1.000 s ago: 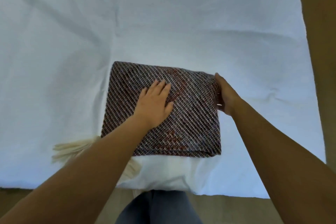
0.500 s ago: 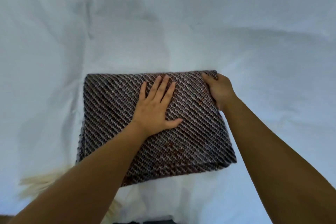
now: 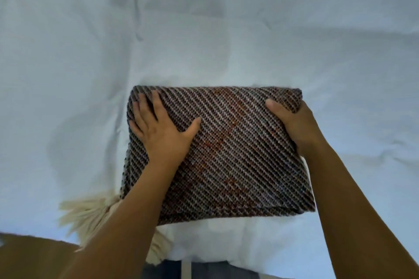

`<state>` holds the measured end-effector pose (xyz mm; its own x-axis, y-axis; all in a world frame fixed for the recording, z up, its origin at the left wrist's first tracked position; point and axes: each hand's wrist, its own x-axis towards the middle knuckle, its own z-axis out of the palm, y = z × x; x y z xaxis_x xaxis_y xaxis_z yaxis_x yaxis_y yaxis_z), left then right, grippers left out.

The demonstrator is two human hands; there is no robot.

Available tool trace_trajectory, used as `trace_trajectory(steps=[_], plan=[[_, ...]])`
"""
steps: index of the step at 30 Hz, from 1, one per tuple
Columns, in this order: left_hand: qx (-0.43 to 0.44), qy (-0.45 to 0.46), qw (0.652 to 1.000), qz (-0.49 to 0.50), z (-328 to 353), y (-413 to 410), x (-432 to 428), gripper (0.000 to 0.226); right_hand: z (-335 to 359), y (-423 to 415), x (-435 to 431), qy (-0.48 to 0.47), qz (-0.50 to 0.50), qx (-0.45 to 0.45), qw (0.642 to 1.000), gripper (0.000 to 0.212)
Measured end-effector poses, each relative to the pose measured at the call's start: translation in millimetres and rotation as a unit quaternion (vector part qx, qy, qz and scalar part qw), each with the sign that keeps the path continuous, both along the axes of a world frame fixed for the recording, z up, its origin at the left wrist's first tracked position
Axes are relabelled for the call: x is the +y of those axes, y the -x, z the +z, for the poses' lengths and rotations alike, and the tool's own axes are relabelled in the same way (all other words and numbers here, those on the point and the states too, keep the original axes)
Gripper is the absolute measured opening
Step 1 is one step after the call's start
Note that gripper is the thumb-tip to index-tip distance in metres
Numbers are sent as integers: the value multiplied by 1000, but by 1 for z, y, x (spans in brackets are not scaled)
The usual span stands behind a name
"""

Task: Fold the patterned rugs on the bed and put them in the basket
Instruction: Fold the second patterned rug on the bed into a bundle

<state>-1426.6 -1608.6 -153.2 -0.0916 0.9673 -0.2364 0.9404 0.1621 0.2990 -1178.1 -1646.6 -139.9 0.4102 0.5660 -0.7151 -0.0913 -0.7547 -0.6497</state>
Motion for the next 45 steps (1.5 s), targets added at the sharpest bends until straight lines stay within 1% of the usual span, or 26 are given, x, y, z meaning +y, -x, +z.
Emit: trace_trajectory(steps=[4, 8, 10, 12, 14, 15, 16, 18, 20, 21, 24, 27, 28, 29, 30, 31, 32, 33, 34, 35, 36, 37, 38, 41, 43, 45], plan=[[-34, 7, 996, 82, 1, 1, 6, 114, -2, 7, -3, -13, -13, -21, 1000, 82], [-92, 35, 977, 188, 5, 12, 12, 118, -6, 16, -5, -28, -17, -55, 998, 79], [-125, 60, 959, 248, 9, 20, 18, 108, -6, 18, -4, -28, -16, -67, 997, 78], [-152, 106, 940, 287, 13, 32, 27, 87, -5, 18, -4, -27, -21, -55, 998, 73], [-190, 148, 932, 272, 15, 47, 36, 68, -3, 17, -5, -25, -27, -15, 999, 63], [-212, 150, 932, 252, 15, 53, 41, 58, -3, 16, -5, -22, -32, 10, 999, 59], [-219, 133, 941, 220, 15, 56, 47, 51, -3, 15, -7, -18, -39, 34, 998, 58], [-174, 52, 973, 141, 13, 59, 60, 43, -5, 15, -10, -4, -48, 79, 996, 60], [-135, -24, 985, 106, 11, 60, 73, 40, -9, 16, -13, -6, -50, 85, 995, 60], [-128, -40, 987, 94, 8, 61, 77, 39, -12, 17, -15, -17, -44, 61, 997, 56], [-90, -21, 994, 55, -8, 57, 73, 36, -19, 19, -14, -33, -21, -43, 998, 51], [-89, -6, 992, 87, -8, 50, 56, 50, -21, 24, -9, -18, -4, -106, 994, 58], [-74, -7, 993, 96, -4, 50, 49, 59, -19, 27, -8, -9, 3, -159, 987, 63], [-50, -16, 994, 93, 1, 50, 41, 68, -14, 32, -9, -5, 6, -235, 972, 69], [-27, -31, 997, 72, 5, 49, 30, 74, -7, 40, -10, -19, 8, -319, 948, 74], [-8, -44, 999, 29, 9, 45, 17, 76, 1, 53, -12, -55, 13, -391, 919, 77], [8, -51, 998, -34, 11, 38, 3, 75, 5, 70, -13, -102, 34, -441, 891, 77], [20, -49, 993, -105, 11, 29, -13, 73, 6, 91, -15, -146, 82, -468, 868, 76], [26, -40, 984, -172, 8, 20, -27, 70, 4, 112, -17, -173, 164, -469, 850, 73], [28, -24, 976, -215, 2, 14, -39, 68, -1, 130, -21, -175, 270, -450, 833, 71], [31, -5, 972, -231, -6, 12, -47, 67, -10, 140, -27, -158, 367, -429, 810, 69], [40, 17, 973, -226, -14, 14, -50, 68, -22, 138, -34, -129, 437, -410, 790, 66], [55, 37, 976, -209, -23, 20, -51, 73, -34, 126, -42, -106, 465, -402, 782, 66], [81, 47, 983, -158, -39, 43, -50, 86, -51, 85, -63, -72, 426, -453, 780, 68], [76, 59, 988, -124, -37, 49, -52, 93, -47, 75, -71, -25, 377, -476, 794, 69], [82, 73, 989, -94, -30, 51, -56, 99, -42, 78, -74, 7, 346, -475, 809, 70]])
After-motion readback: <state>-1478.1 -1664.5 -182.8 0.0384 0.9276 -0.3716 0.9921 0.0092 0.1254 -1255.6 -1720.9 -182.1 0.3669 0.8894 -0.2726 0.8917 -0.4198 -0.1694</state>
